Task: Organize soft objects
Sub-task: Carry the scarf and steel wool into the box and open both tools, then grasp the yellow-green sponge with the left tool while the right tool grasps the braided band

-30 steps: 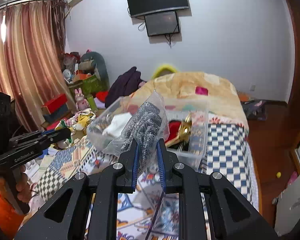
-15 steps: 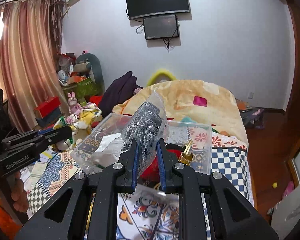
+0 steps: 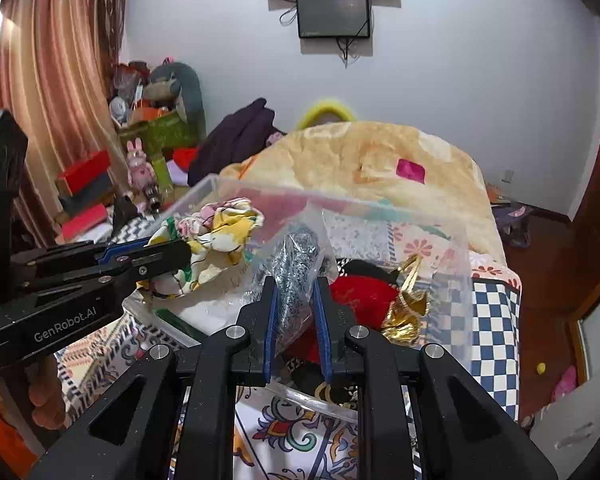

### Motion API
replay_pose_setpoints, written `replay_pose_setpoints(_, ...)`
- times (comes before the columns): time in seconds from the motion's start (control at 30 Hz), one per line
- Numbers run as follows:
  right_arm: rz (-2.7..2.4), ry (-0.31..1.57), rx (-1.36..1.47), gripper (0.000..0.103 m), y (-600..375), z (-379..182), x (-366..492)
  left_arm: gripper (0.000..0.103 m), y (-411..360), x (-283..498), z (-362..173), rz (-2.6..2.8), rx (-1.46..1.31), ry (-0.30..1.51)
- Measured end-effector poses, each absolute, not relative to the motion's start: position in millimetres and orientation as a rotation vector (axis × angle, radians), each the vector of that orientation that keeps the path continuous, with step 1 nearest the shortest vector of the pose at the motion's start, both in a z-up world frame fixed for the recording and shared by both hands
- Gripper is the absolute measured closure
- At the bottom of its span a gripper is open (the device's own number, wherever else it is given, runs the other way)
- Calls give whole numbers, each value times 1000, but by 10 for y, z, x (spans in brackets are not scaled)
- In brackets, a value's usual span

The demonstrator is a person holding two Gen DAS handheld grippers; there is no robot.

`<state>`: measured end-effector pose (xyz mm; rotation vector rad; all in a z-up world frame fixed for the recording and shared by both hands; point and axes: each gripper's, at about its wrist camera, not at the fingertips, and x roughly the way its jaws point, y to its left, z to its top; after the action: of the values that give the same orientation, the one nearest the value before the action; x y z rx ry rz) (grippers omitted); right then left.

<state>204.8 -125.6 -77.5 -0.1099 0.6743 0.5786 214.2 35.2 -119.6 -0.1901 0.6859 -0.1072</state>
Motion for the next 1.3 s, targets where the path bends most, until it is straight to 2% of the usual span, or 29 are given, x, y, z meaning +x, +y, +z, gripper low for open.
replay_pose_setpoints(0.13,584,696,-142,87,-1205,-828,2045,88,309,2145,-1245,-114,-172,702)
replay_pose_setpoints(0.37,581,703,-162,86,-1206,-814,2029,80,335,2132,-1236,-123,-189,721)
replay_pose_setpoints(0.43,576,699,-159,81,-1223,-783,2009,80,356,2100,-1198,-123,-197,716)
replay_pose_setpoints(0.5,573,687,-148,70,-1260,-735,1983,78,371,2051,-1145,-121,-198,707)
replay_pose_setpoints(0.53,573,680,-143,68,-1282,-714,1969,75,374,2029,-1122,-118,-196,702)
replay_pose_setpoints(0.6,571,663,-130,62,-1348,-651,1918,64,379,1975,-1064,-116,-195,688)
replay_pose_setpoints(0.73,575,637,-112,50,-1443,-554,1821,56,364,1827,-929,-112,-175,651)
replay_pose_setpoints(0.8,566,609,-110,40,-1510,-476,1748,52,348,1737,-855,-119,-169,634)
replay_pose_setpoints(0.9,558,574,-104,37,-1588,-383,1653,45,335,1642,-771,-116,-169,611)
replay_pose_setpoints(1.03,551,541,-96,29,-1677,-306,1543,44,318,1492,-691,-136,-168,594)
replay_pose_setpoints(1.3,505,571,-118,27,-1851,-495,1378,31,253,1230,-767,-122,-106,592)
